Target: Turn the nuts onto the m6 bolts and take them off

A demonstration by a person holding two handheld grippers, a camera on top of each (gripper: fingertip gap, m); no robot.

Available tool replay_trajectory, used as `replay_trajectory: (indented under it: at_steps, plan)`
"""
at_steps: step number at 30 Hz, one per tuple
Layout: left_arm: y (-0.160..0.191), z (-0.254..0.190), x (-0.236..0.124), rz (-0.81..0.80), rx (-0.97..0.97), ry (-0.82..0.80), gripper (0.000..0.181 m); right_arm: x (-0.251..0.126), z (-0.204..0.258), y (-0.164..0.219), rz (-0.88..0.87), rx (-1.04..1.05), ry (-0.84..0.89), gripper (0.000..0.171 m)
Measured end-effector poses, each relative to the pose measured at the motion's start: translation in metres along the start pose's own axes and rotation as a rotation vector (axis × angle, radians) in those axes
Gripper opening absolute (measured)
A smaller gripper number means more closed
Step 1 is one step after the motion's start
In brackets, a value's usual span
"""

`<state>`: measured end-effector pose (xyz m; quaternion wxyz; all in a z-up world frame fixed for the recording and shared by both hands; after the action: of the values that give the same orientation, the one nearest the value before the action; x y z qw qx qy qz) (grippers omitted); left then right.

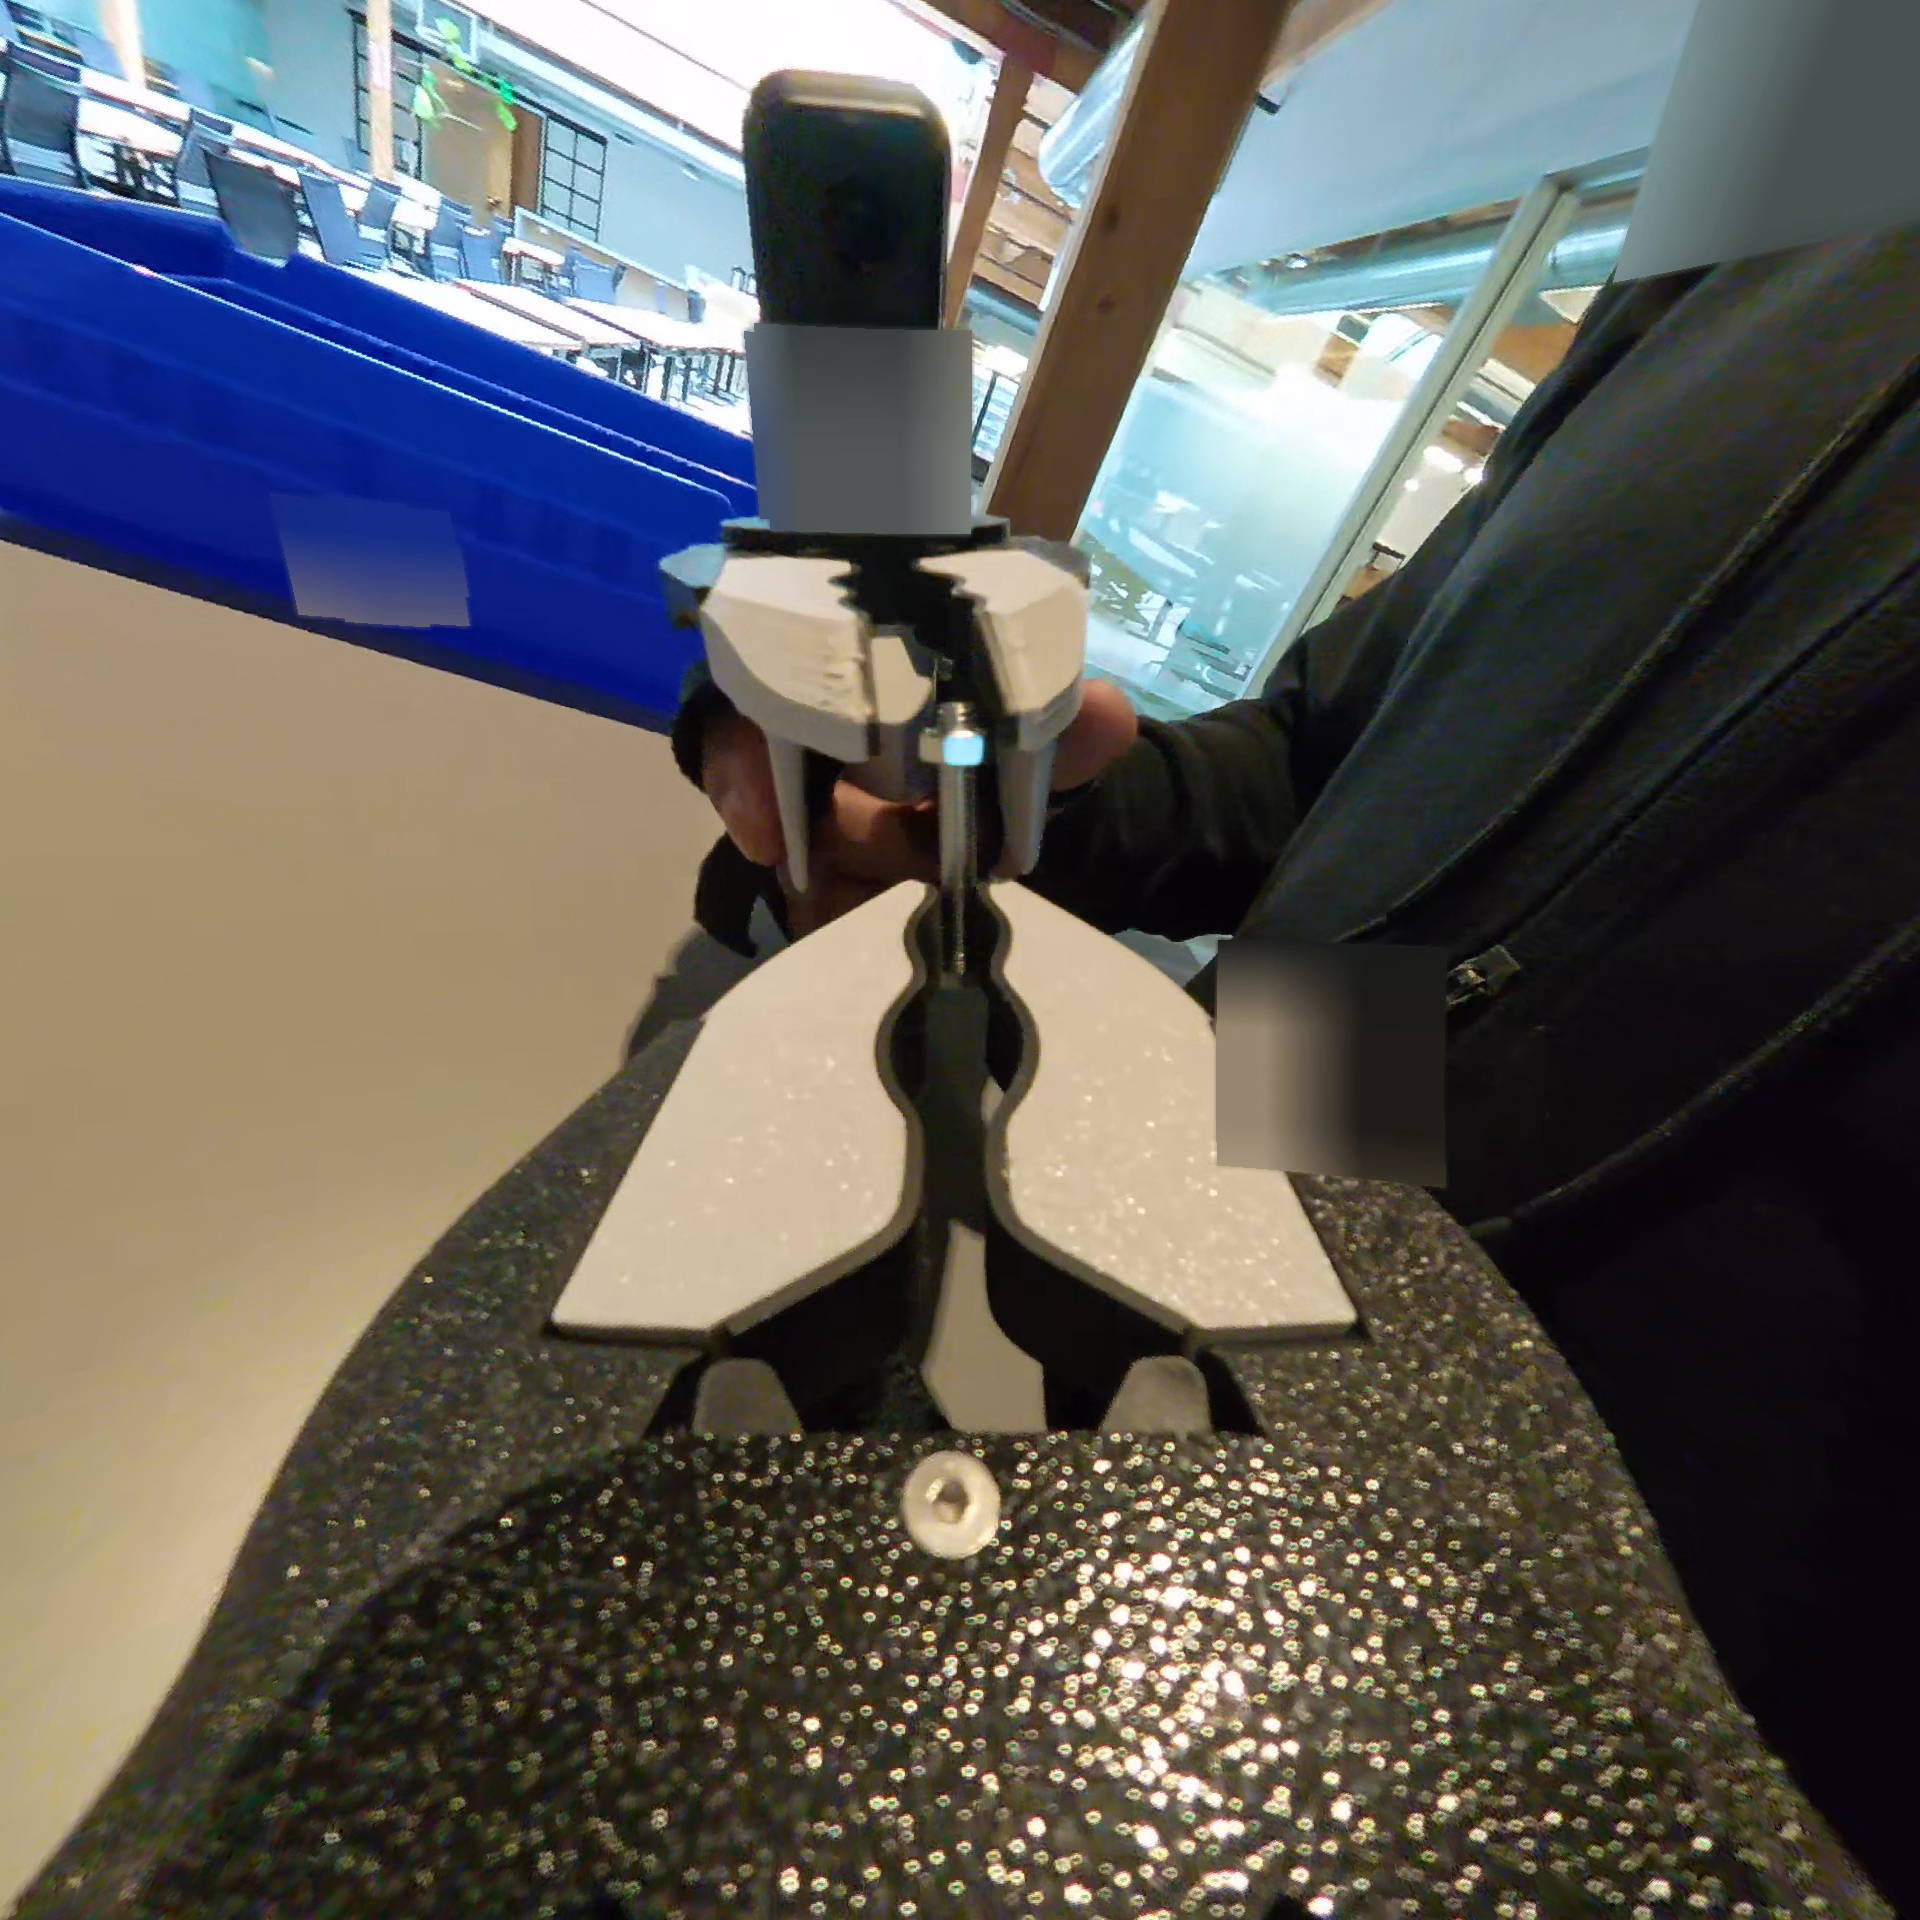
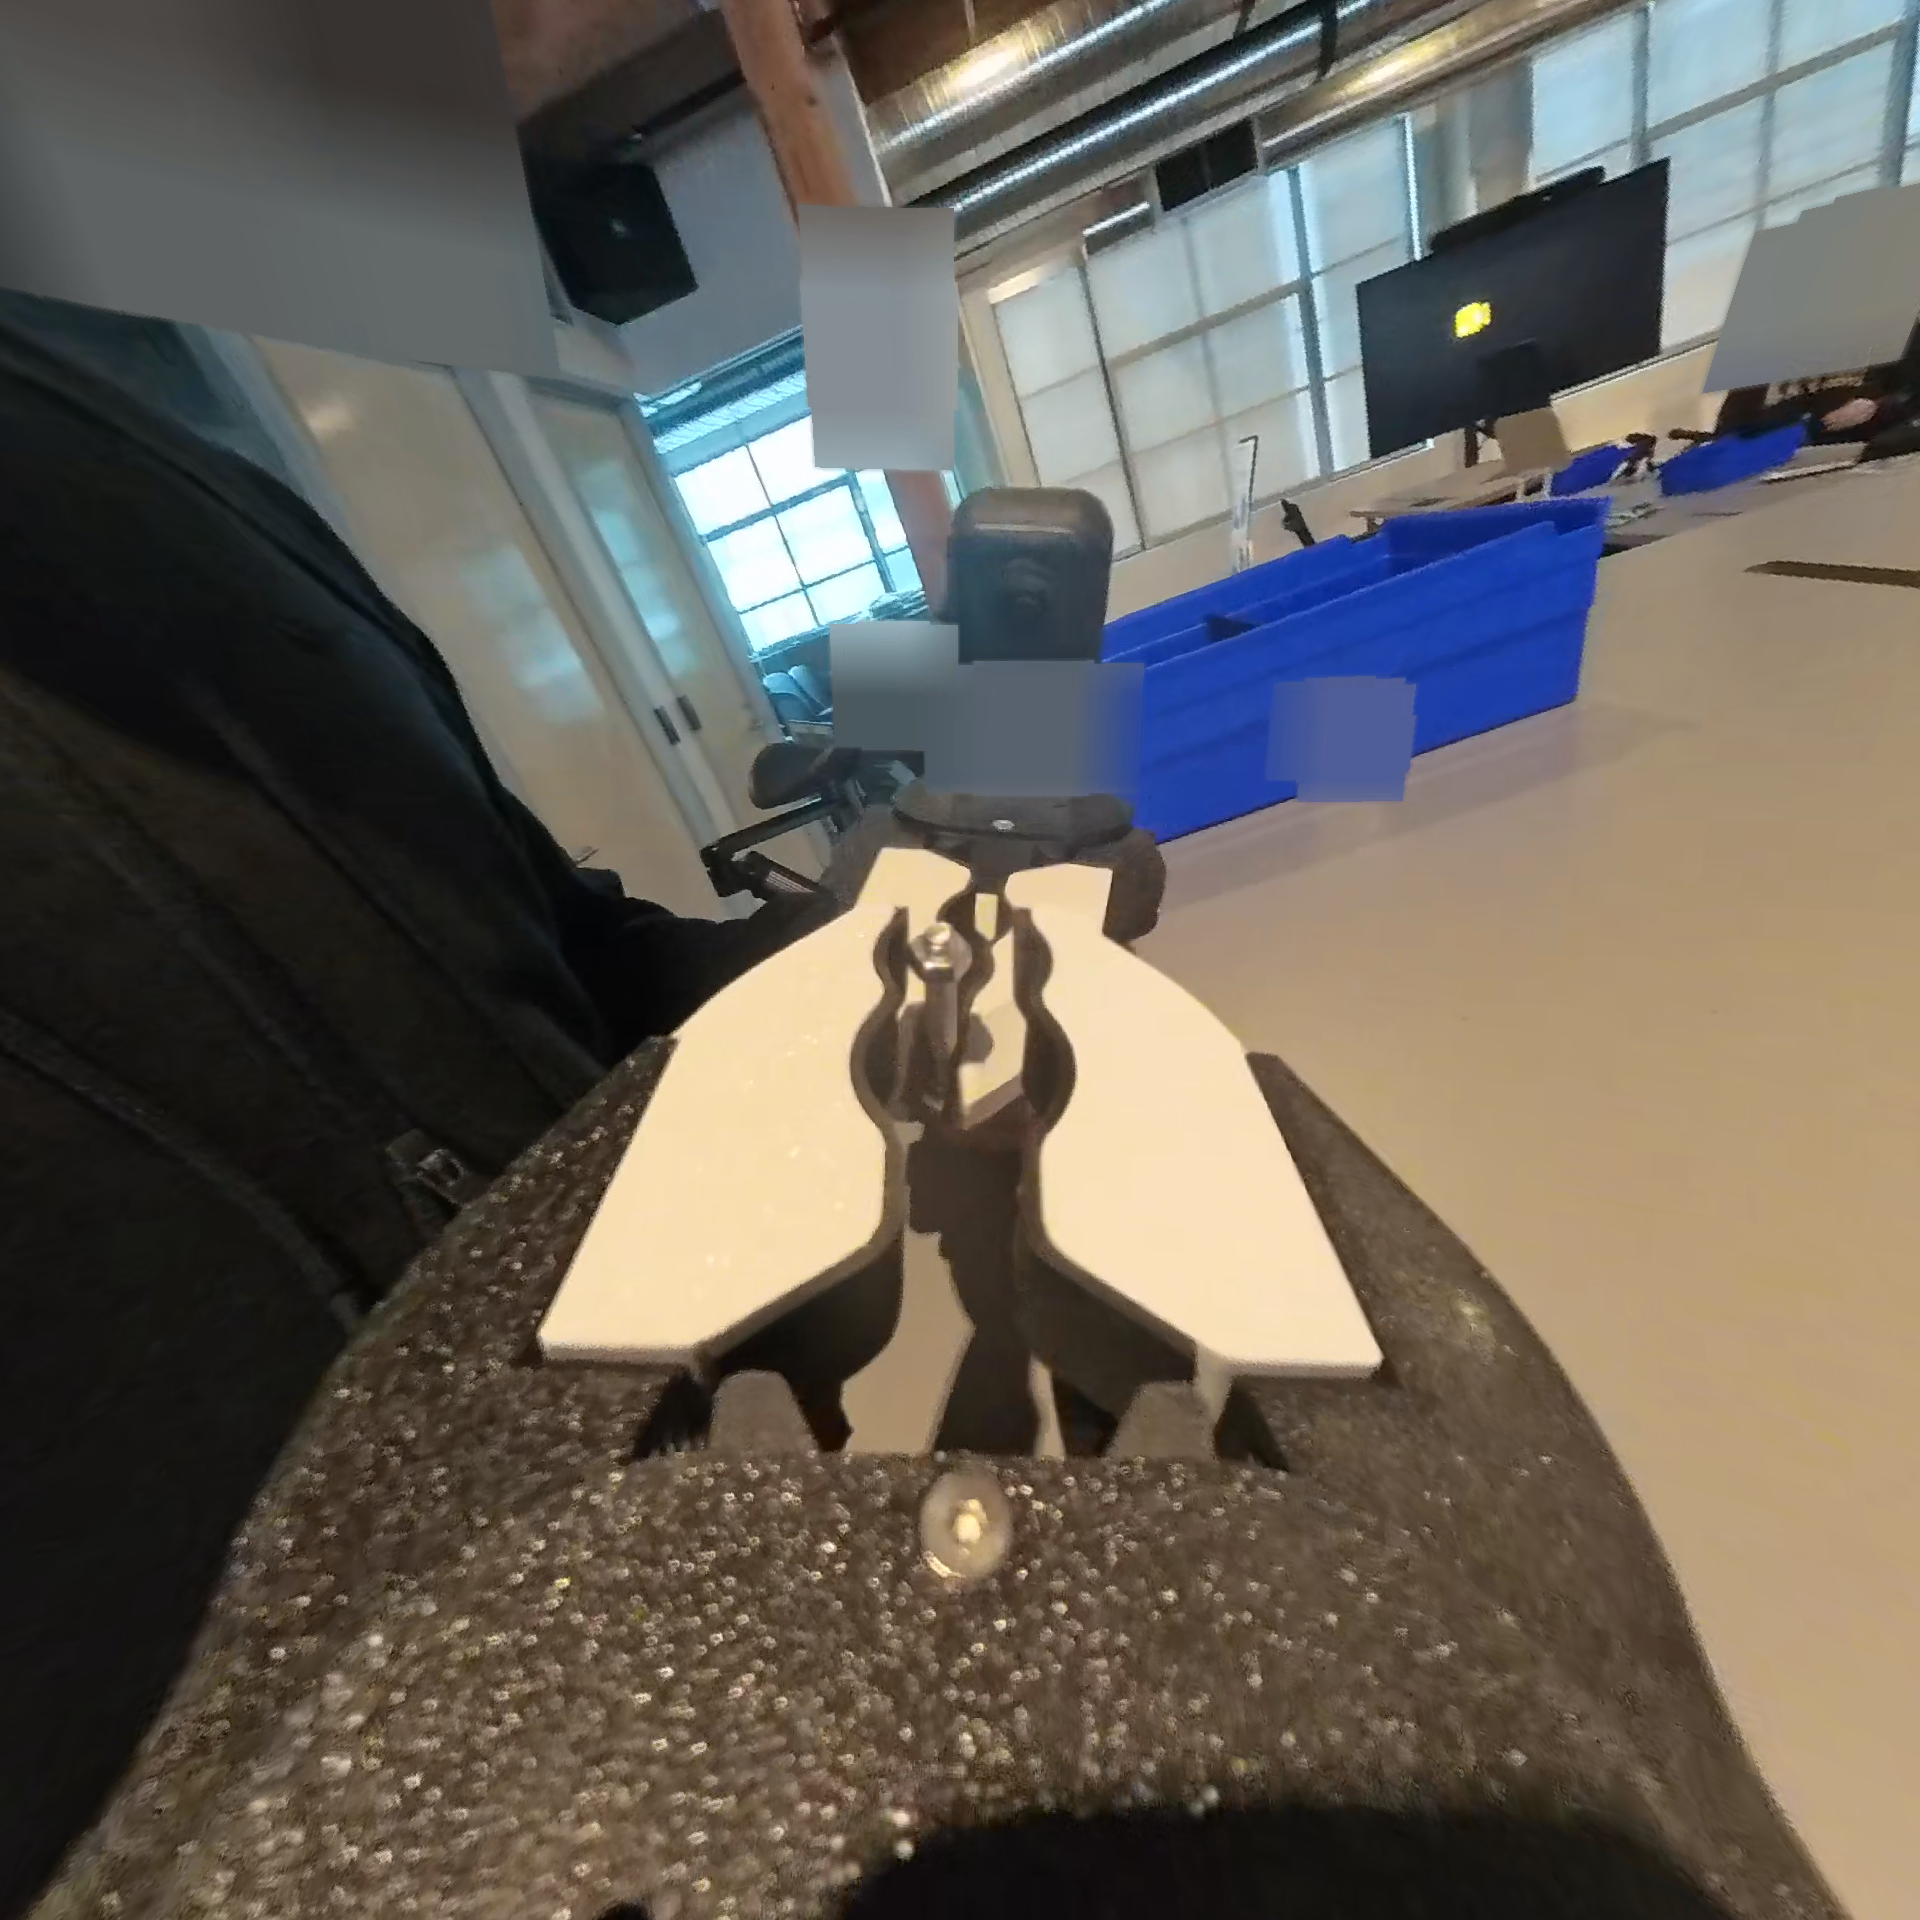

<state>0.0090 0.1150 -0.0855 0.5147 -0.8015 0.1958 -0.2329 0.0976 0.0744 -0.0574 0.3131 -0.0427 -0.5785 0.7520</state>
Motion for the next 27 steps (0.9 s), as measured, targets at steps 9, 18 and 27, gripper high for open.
replay_trajectory:
  at_steps: [9,18,27]
  plan:
    - [0.0,0.014,0.0,0.0,0.117,-0.277,0.005,0.0,-0.008,0.008,-0.01,-0.037,0.335,0.011]
    - [0.01,0.013,0.01,0.133,0.355,-0.436,0.005,0.002,-0.001,0.014,-0.002,-0.014,0.541,0.04]
    - [0.0,0.01,-0.003,0.008,-0.037,-0.113,0.005,-0.012,-0.005,-0.004,-0.025,0.047,0.116,0.033]
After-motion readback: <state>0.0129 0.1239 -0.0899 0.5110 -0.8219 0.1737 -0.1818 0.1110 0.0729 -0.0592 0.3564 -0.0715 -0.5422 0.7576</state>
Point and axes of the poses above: each gripper's, where its closed fingertips meet, x out along the fingers, y out of its underside, z = x × y across the jaws, the point moved 6 cm from there along -x, back along the fingers, and after that the axes turned 12 degrees about -z, right-handed, at the moved point
